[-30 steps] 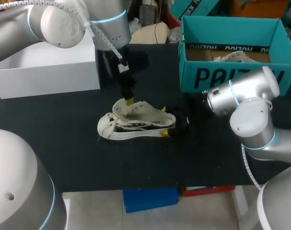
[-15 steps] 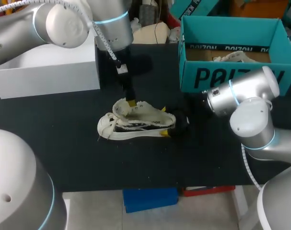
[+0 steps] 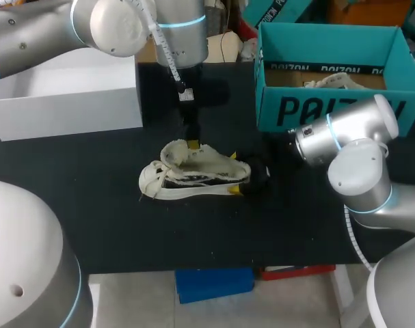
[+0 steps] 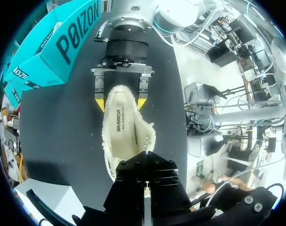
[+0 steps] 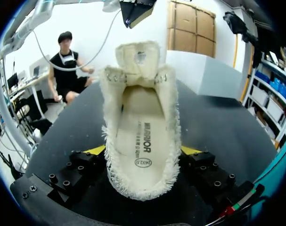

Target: Take the shoe out of the shoebox, open the shoe tongue, remove and reinsert the insole, then place the shoe into the shoebox

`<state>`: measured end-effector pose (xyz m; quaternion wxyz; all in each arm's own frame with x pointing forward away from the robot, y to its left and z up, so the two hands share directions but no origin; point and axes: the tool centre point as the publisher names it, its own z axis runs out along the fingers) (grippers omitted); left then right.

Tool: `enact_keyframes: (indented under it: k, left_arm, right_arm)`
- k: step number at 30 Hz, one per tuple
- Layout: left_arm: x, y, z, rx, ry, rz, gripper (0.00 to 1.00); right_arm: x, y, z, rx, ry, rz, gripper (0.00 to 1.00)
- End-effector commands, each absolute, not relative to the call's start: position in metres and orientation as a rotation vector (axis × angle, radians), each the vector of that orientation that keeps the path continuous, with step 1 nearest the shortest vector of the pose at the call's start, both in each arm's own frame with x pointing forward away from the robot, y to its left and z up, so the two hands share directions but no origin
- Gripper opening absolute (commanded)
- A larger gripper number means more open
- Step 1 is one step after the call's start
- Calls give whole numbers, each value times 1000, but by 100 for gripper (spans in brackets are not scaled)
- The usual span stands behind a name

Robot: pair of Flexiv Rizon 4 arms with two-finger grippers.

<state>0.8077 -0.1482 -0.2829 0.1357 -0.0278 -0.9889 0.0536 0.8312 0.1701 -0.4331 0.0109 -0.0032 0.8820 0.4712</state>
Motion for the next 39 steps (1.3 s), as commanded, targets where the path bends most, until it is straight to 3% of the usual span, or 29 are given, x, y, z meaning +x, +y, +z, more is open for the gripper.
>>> enact_keyframes:
  k: [1, 15, 39]
  left_arm:
    - [809, -156, -291, -171, -2880, 195, 0]
    - [842, -158, -323, -148, -2891, 157, 0]
    - [819, -162, -371, -90, -2829, 141, 0]
  right_arm:
    - [832, 170, -434, -9, 2752, 1470, 0]
    - [832, 170, -434, -9, 2752, 1470, 0]
    - [832, 170, -434, -9, 2752, 1470, 0]
